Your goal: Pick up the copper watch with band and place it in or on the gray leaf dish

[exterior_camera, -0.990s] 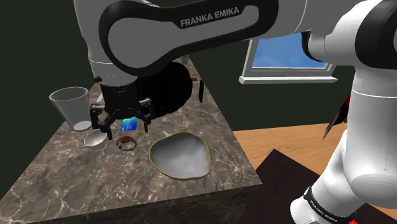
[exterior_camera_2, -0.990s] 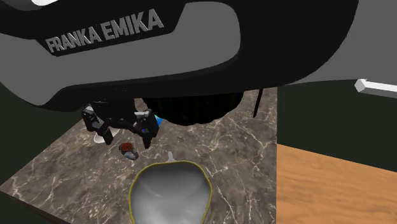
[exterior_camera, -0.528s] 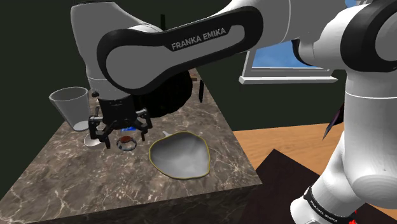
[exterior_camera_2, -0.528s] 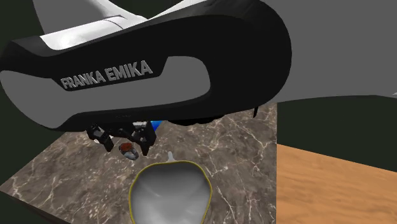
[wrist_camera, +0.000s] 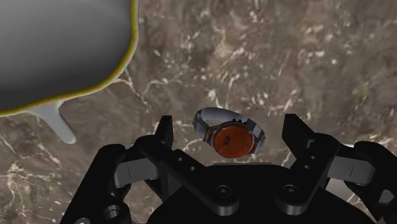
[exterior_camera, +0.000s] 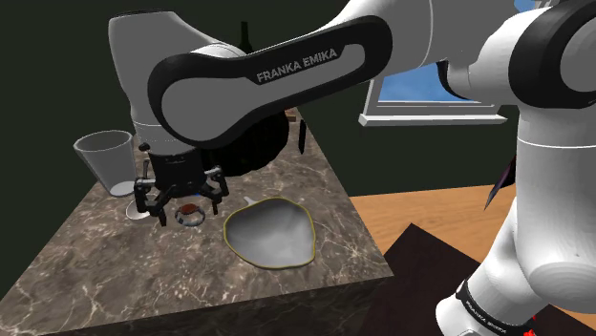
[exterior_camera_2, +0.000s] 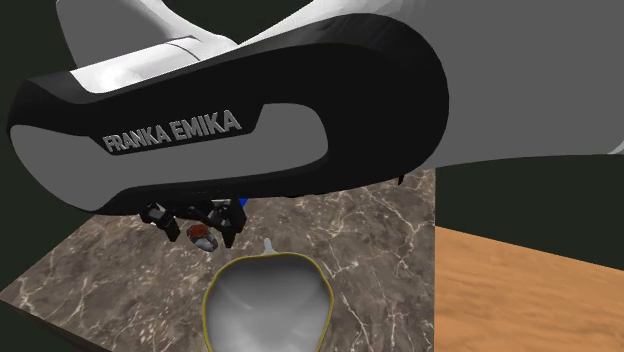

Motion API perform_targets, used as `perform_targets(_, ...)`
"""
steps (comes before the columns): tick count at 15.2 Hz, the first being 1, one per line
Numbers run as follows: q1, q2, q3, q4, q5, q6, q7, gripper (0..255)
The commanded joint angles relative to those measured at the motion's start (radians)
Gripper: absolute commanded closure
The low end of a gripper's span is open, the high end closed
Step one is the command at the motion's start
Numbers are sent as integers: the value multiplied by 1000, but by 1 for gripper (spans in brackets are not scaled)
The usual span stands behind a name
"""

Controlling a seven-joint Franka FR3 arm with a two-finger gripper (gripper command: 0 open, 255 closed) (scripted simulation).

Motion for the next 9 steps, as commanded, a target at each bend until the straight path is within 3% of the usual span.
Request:
perform_targets(1,0,0,0,0,0,0,0,0)
perform_targets(2,0,0,0,0,0,0,0,255)
perform_targets(9,0,0,0,0,0,0,0,255)
